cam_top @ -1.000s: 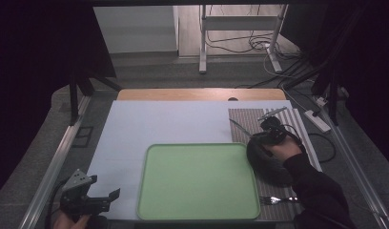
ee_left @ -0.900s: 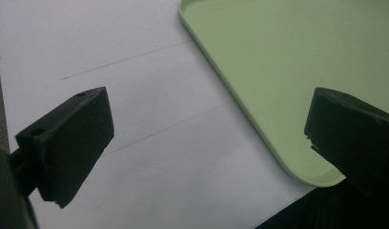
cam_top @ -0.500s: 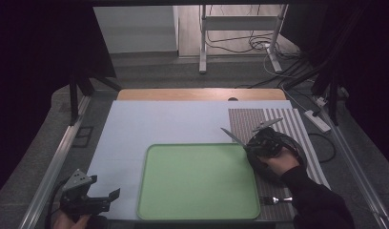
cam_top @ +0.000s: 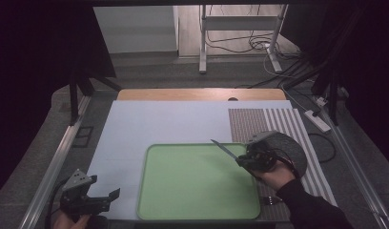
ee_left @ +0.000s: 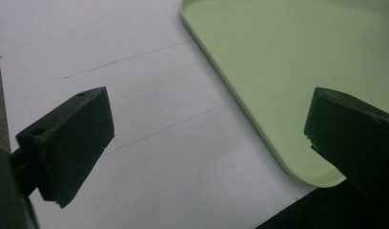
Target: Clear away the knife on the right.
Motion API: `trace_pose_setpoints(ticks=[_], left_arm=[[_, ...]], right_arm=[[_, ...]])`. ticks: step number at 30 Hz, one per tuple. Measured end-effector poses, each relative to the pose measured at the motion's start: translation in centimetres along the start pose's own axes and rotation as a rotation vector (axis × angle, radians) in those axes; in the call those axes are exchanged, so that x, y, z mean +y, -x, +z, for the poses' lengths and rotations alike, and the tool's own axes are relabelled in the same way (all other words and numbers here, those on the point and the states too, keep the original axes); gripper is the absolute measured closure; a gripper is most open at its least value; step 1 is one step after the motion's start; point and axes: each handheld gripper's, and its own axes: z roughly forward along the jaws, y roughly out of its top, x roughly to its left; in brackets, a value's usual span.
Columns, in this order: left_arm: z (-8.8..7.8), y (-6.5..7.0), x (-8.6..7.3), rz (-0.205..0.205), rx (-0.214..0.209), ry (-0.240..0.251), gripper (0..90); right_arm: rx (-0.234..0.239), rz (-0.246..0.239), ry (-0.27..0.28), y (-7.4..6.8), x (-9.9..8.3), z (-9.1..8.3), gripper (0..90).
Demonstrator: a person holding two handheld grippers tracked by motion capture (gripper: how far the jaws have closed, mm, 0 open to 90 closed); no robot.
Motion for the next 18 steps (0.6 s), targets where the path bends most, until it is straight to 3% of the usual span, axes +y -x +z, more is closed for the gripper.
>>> trace_pose_setpoints(ticks=[12,18], left_arm=[[0.0,0.0,0.0,-0.001,0.005,-0.003,3.0],[0.0,0.0,0.0,0.001,0.005,-0.002,3.0]], right_arm=[[0.035,-0.047,-0.006,-3.1,-0.2,0.2,77.3],[0.017,-0.062,-0.024,-3.2,-0.4,0.9,77.3]])
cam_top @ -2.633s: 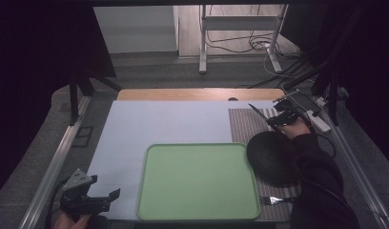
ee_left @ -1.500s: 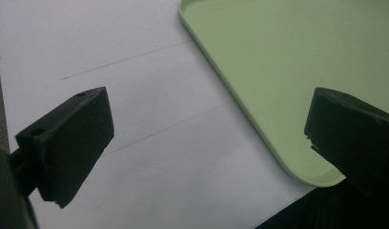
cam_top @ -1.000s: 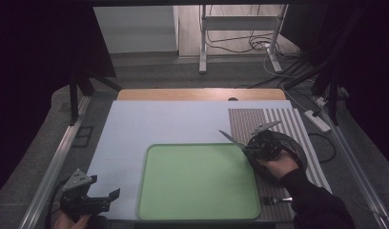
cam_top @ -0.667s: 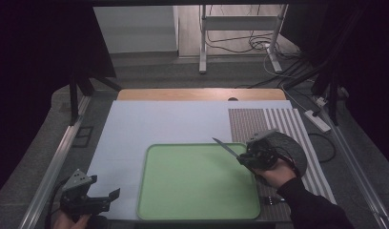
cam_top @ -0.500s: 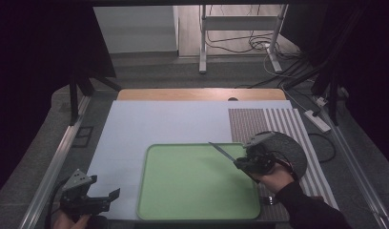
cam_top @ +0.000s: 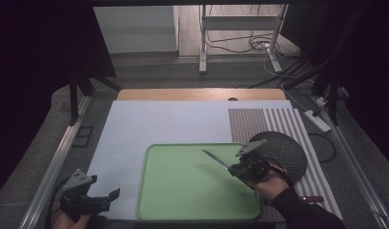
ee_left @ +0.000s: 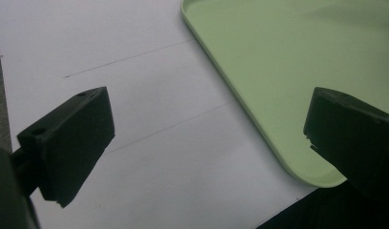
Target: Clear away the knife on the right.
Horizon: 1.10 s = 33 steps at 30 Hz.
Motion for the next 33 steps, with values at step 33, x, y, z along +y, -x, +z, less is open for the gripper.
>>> trace_pose_setpoints(ticks=[33], left_arm=[[0.1,0.1,0.0,0.006,0.004,-0.005,3.2]], right_arm=[[0.049,-0.031,-0.082,1.1,-0.2,1.9,83.7]])
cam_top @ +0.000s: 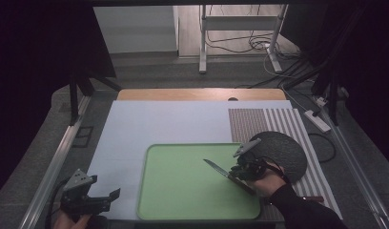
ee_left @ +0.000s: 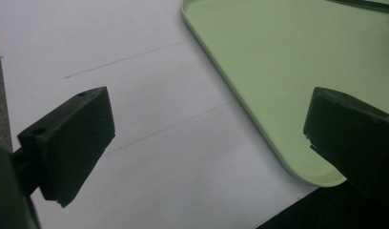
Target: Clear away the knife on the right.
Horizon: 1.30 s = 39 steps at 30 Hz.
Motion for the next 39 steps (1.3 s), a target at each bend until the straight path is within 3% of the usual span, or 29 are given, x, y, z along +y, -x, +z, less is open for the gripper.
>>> trace_pose_setpoints(ticks=[2,8,16,25,39], left_arm=[[0.0,0.0,0.0,0.0,0.001,0.0,3.2],[0.0,0.0,0.0,0.002,0.003,-0.006,3.3],[0.0,0.0,0.0,0.004,0.003,-0.006,3.3],[0.0,0.1,0.0,0.012,0.009,-0.006,3.5],[0.0,0.2,0.0,0.016,0.01,-0.005,3.5]], right_arm=[[0.009,-0.025,0.006,-0.4,0.4,0.0,89.4],[0.032,-0.075,-0.009,-1.7,2.0,1.2,89.5],[0.04,-0.11,-0.096,-1.8,2.5,4.1,89.4],[0.003,-0.045,-0.101,-0.1,1.4,3.2,89.4],[-0.041,0.101,-0.119,3.3,-1.5,0.8,89.4]])
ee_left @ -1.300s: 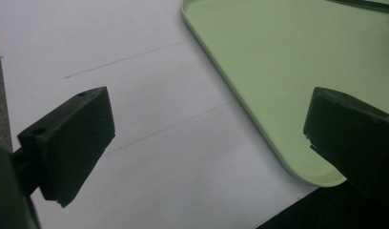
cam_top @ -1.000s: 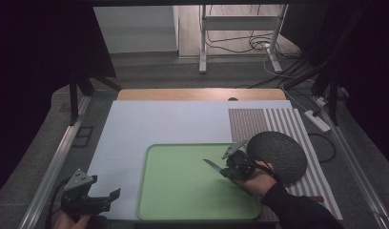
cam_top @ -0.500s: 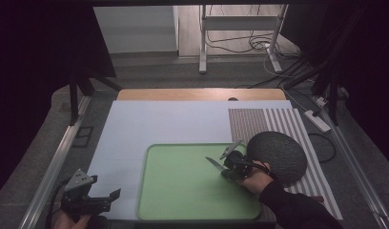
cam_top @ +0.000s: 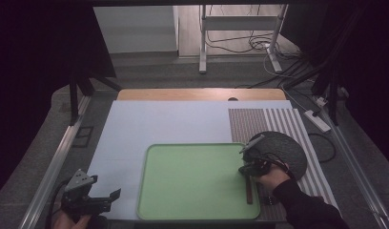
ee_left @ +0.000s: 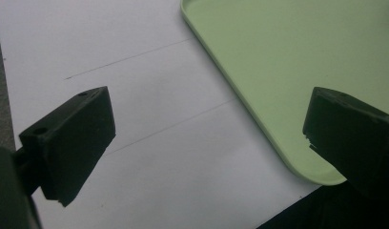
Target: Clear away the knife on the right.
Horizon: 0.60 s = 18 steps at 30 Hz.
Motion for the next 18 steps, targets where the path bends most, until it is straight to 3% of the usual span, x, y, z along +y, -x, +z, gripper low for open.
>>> trace_pose_setpoints(ticks=[7,9,18], left_arm=[[0.0,0.0,0.0,0.0,0.0,0.0,3.6],[0.0,0.0,0.0,-0.002,-0.001,0.001,3.6],[0.0,-0.1,0.0,-0.007,-0.005,0.003,3.6]], right_arm=[[-0.006,0.004,-0.002,0.2,-0.1,-0.1,89.2],[0.005,0.002,0.02,0.1,0.0,-0.3,87.8],[0.002,-0.006,0.099,-0.5,0.4,-1.4,68.1]])
